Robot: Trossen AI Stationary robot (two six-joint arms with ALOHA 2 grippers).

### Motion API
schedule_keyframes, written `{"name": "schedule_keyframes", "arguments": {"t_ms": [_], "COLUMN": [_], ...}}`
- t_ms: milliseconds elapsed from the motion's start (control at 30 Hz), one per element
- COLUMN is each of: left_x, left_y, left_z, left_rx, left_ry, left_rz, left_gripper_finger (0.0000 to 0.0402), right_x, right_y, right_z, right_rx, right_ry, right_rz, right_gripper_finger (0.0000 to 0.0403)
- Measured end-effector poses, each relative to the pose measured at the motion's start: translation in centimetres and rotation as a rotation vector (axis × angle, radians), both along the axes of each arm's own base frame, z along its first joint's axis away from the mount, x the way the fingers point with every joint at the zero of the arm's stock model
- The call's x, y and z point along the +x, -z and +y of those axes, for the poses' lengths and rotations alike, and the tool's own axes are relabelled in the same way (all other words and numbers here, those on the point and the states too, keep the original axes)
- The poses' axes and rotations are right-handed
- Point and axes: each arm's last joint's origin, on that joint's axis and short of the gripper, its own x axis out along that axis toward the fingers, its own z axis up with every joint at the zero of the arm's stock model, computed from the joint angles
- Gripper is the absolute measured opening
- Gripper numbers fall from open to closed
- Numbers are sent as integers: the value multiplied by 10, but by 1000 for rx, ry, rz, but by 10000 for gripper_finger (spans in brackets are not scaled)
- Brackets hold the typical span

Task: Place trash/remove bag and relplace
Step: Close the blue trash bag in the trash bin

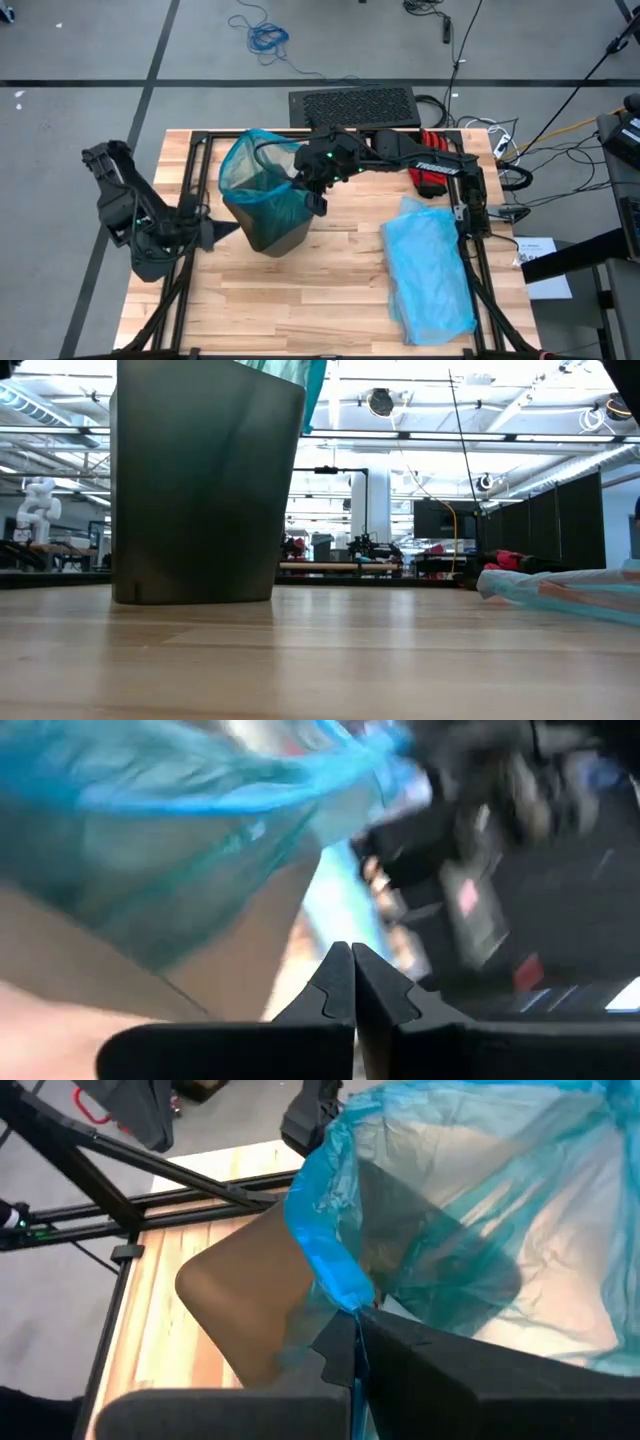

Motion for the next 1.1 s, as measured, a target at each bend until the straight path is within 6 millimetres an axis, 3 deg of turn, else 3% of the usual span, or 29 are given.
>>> {"name": "schedule_keyframes", "arguments": {"t_ms": [200, 333, 567, 800, 1100], "left_x": [4, 6, 11, 17, 39], "left_y": [-21, -30, -15, -2, 21], "left_z": [12, 21, 34, 43, 43], "left_rx": [508, 693, 822, 895, 1025], "left_ry": [225, 344, 569, 565, 629], "left_rz": [127, 208, 481, 708, 954], "left_gripper_finger": [2, 20, 77, 129, 138], "right_x": [0, 0, 0, 1, 3], "right_y": [-1, -1, -1, -2, -5], "right_z": [-3, -5, -5, -5, -5], "right_rx": [3, 19, 46, 77, 82], "right_ry": [-26, -25, -11, 13, 17], "right_rz": [-14, -14, -12, -19, -64], "right_gripper_finger": [0, 0, 0, 0, 0]}}
